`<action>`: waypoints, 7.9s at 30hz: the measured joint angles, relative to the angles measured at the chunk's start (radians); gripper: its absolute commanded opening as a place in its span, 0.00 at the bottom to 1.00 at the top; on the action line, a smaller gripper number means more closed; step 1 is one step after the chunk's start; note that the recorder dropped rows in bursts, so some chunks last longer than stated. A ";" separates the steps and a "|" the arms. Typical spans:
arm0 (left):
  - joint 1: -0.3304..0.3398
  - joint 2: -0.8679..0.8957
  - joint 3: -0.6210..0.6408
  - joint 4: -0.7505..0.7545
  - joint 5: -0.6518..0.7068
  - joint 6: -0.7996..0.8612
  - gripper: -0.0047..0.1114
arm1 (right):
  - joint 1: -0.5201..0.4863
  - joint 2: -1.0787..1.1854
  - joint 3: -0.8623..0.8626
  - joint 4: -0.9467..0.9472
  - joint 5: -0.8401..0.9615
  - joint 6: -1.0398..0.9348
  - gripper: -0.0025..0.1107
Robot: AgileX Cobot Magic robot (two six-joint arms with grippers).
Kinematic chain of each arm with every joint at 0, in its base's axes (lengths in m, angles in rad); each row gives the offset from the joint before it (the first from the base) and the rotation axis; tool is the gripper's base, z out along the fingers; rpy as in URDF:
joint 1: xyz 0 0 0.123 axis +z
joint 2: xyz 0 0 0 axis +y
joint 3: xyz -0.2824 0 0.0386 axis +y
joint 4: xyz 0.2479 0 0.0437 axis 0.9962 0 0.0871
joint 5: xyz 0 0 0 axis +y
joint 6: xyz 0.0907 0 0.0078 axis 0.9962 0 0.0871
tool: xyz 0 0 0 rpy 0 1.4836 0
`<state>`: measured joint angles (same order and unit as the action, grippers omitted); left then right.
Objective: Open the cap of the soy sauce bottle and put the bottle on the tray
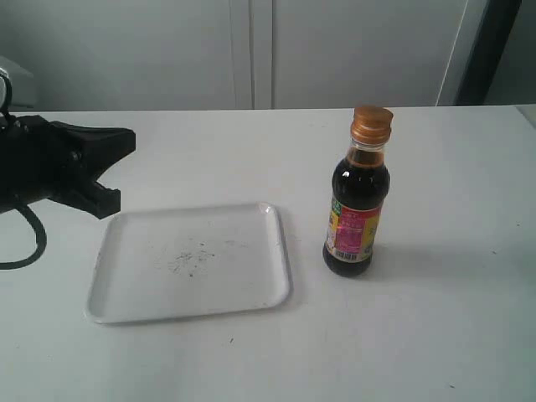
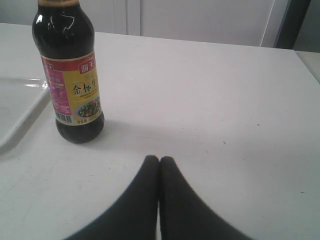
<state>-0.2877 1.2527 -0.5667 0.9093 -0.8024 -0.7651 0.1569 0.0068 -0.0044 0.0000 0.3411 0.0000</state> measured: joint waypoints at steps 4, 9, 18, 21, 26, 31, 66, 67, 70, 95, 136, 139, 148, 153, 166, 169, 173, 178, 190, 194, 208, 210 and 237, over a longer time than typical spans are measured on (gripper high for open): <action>0.000 0.056 0.000 -0.004 -0.095 0.034 0.04 | 0.000 0.000 0.000 0.000 0.000 0.000 0.02; 0.000 0.113 -0.007 -0.011 -0.212 0.069 0.17 | 0.000 0.000 0.000 0.000 0.000 0.000 0.02; -0.075 0.229 -0.085 0.029 -0.307 0.125 0.94 | 0.000 0.000 0.000 0.000 0.000 0.000 0.02; -0.130 0.266 -0.113 0.029 -0.311 0.145 0.94 | 0.000 0.000 0.000 0.000 0.000 0.000 0.02; -0.192 0.327 -0.151 0.019 -0.317 0.156 0.94 | 0.000 0.000 0.000 0.000 0.000 0.000 0.02; -0.234 0.386 -0.200 0.004 -0.374 0.143 0.94 | 0.000 0.000 0.000 0.000 0.000 0.000 0.02; -0.400 0.870 -0.674 -0.050 -0.410 0.089 0.94 | 0.000 0.000 0.000 0.000 0.000 0.000 0.02; -0.400 0.878 -0.682 -0.050 -0.410 0.087 0.94 | 0.000 0.000 0.000 0.000 0.000 0.000 0.02; -0.400 0.902 -0.702 -0.050 -0.410 0.079 0.94 | 0.000 0.000 0.000 0.000 0.000 0.000 0.02; -0.401 1.005 -0.779 -0.052 -0.410 0.049 0.75 | 0.000 0.000 0.000 0.000 0.000 0.000 0.02; -0.423 1.005 -0.781 -0.032 -0.411 0.096 0.04 | 0.000 0.000 0.000 -0.028 -0.286 0.000 0.02; -0.423 1.005 -0.781 -0.032 -0.411 0.096 0.04 | 0.000 0.000 0.000 -0.013 -0.336 0.024 0.02; -0.423 1.005 -0.781 -0.030 -0.411 0.096 0.04 | 0.000 -0.002 0.000 0.005 -0.566 0.219 0.02; -0.423 1.005 -0.781 -0.030 -0.411 0.096 0.04 | 0.000 0.018 -0.070 0.005 -0.595 0.240 0.02; -0.423 1.005 -0.783 -0.024 -0.411 0.096 0.04 | 0.000 0.403 -0.375 -0.022 -0.613 0.192 0.02; -0.423 1.005 -0.783 -0.024 -0.411 0.096 0.04 | 0.000 0.516 -0.448 -0.053 -0.572 0.190 0.02; -0.423 1.005 -0.783 -0.024 -0.411 0.096 0.04 | 0.000 0.645 -0.518 -0.087 -0.483 0.190 0.02; -0.423 1.005 -0.783 -0.022 -0.411 0.096 0.04 | 0.000 0.787 -0.600 -0.118 -0.306 0.172 0.02; -0.423 1.005 -0.783 -0.018 -0.411 0.096 0.04 | 0.000 1.126 -0.894 0.247 0.246 -0.331 0.02; -0.423 1.005 -0.783 -0.016 -0.411 0.096 0.04 | -0.014 1.227 -0.998 0.387 0.370 -0.500 0.02; -0.423 1.005 -0.786 -0.003 -0.411 0.096 0.04 | -0.214 1.483 -1.095 0.979 0.754 -0.907 0.02; -0.423 1.005 -0.786 -0.002 -0.411 0.094 0.04 | -0.215 1.503 -1.081 1.062 0.776 -0.948 0.02; -0.423 1.005 -0.789 -0.033 -0.389 0.071 0.04 | -0.215 1.507 -1.062 1.237 0.695 -0.996 0.02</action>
<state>-0.7105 2.2580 -1.3562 0.8767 -1.1917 -0.6940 -0.0579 1.5140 -1.0668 1.2374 1.0360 -0.9959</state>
